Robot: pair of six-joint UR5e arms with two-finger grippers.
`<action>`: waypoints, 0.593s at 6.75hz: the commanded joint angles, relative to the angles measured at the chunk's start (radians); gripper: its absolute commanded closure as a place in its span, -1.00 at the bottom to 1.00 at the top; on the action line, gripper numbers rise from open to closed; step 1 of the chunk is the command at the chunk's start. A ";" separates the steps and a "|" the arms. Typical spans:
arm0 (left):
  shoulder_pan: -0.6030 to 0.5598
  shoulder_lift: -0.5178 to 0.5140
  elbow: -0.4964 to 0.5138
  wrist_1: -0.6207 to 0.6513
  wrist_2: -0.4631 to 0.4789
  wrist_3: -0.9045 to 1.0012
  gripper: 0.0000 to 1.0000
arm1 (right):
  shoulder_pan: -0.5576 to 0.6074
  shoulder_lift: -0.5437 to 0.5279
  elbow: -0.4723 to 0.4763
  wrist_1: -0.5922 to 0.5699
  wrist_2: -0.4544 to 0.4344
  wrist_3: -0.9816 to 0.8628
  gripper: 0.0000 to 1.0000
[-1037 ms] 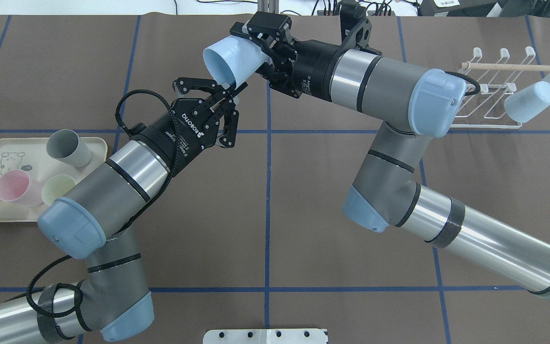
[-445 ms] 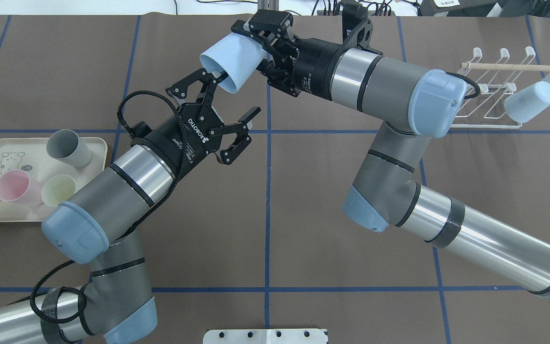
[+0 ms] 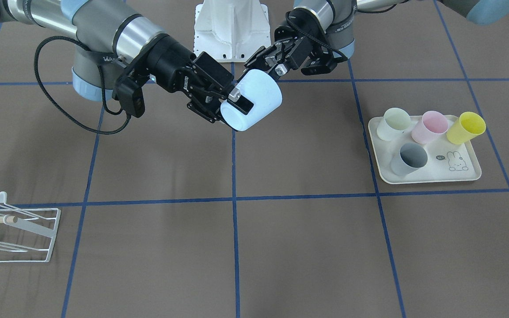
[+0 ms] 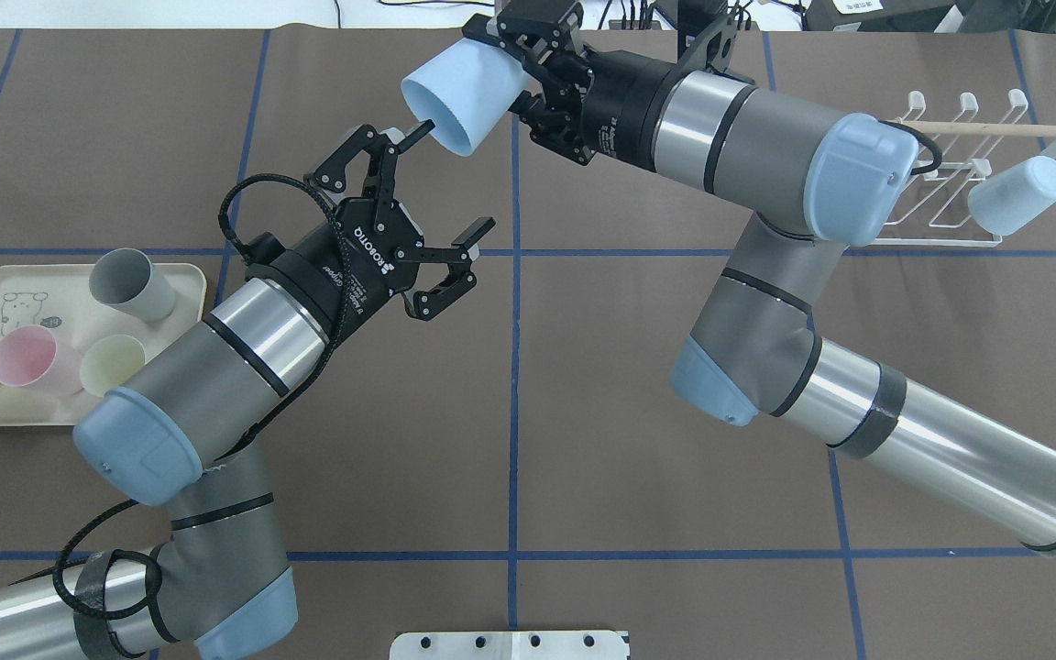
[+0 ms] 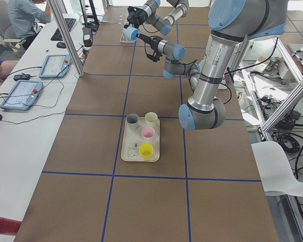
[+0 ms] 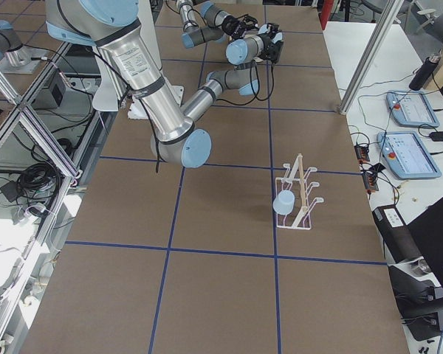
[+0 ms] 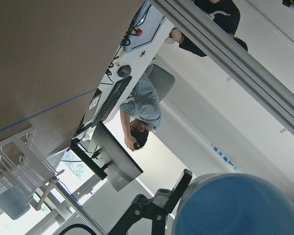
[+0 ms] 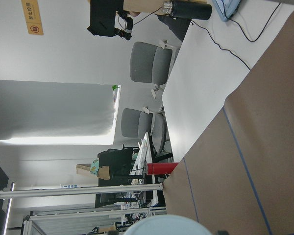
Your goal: Transfer IKEA cup to right arm and place on rack
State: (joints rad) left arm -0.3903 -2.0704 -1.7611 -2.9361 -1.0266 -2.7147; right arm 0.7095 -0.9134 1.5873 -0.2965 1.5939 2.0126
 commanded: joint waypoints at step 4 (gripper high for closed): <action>-0.040 0.134 -0.073 0.006 -0.068 0.413 -1.00 | 0.375 -0.064 -0.231 -0.015 0.236 -0.333 1.00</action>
State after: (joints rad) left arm -0.4055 -1.9870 -1.8184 -2.9377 -1.0547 -2.4262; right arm 1.0156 -0.9753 1.4312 -0.3023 1.7945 1.8198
